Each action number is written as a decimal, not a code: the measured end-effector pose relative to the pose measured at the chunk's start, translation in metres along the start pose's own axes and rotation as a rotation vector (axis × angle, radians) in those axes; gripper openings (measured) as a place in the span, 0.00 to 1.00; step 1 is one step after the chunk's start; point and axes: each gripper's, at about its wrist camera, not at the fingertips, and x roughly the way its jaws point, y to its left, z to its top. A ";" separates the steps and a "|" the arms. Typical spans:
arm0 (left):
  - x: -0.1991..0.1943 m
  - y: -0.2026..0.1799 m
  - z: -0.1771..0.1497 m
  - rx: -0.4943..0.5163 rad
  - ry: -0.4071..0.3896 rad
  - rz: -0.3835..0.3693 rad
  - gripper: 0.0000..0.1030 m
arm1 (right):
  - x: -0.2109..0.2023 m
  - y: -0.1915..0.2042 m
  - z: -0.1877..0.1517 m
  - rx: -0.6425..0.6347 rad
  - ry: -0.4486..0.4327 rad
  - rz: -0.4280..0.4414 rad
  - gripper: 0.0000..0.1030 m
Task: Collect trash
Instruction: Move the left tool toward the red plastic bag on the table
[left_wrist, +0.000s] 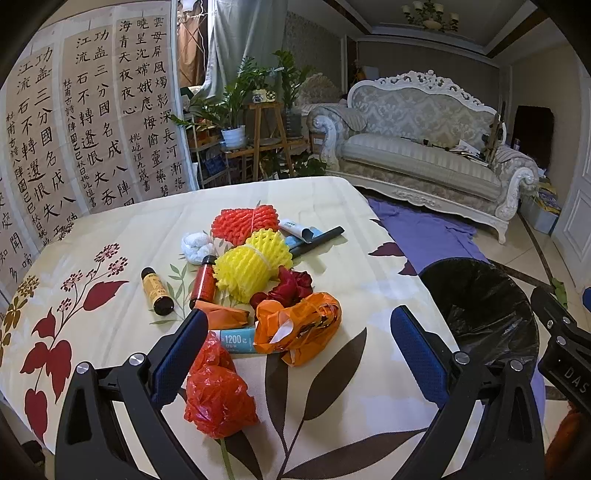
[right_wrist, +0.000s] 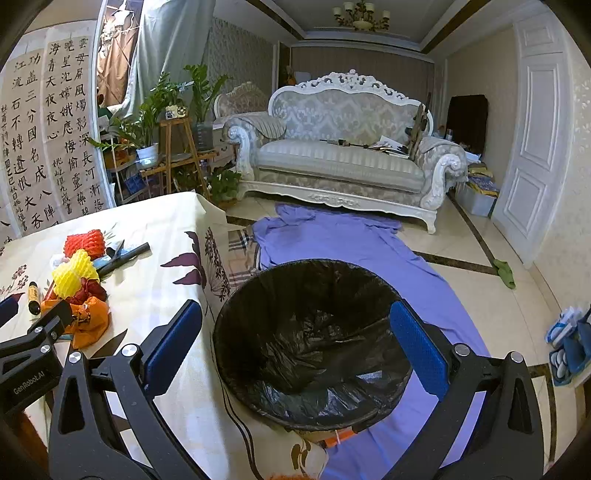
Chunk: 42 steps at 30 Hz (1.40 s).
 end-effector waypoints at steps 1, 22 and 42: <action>0.003 0.006 0.001 -0.002 0.003 -0.003 0.94 | 0.000 -0.001 0.000 0.001 0.002 0.001 0.97; 0.011 0.004 -0.002 0.004 0.020 -0.007 0.94 | 0.003 -0.005 -0.001 0.011 0.018 -0.007 0.97; 0.012 0.000 -0.003 0.009 0.026 -0.010 0.94 | 0.004 -0.008 0.000 0.020 0.024 -0.010 0.97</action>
